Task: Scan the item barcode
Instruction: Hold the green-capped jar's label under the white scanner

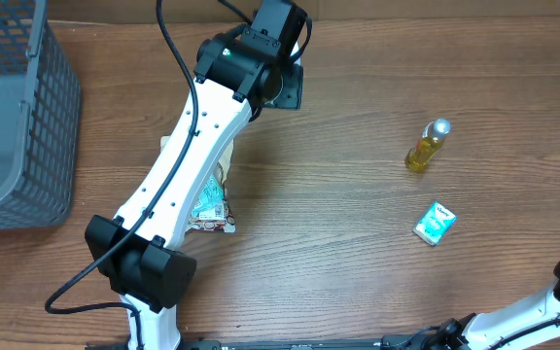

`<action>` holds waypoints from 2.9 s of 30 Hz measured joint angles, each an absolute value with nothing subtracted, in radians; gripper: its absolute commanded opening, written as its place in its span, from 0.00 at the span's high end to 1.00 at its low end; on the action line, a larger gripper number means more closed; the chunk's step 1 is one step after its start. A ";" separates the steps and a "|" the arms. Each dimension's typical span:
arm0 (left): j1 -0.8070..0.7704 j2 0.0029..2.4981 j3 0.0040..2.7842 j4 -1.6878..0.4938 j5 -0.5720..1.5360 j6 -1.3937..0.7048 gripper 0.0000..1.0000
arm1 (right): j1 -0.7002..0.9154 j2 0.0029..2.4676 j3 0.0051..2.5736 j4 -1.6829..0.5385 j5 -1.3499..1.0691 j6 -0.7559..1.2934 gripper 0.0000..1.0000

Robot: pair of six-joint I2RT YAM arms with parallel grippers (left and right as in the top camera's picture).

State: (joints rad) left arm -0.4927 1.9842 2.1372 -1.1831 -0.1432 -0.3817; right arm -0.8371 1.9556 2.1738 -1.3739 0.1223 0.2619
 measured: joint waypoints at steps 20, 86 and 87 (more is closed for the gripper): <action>-0.367 2.069 2.172 -0.583 -0.200 -0.363 0.63 | -0.837 1.956 2.174 -1.374 0.122 0.262 0.00; -0.344 2.599 2.172 0.334 -0.146 -0.367 0.95 | -0.837 1.956 2.174 -1.374 0.122 0.262 0.00; -0.344 2.599 2.172 0.340 -0.136 -0.367 0.96 | -0.837 1.956 2.174 -1.374 0.123 0.262 0.00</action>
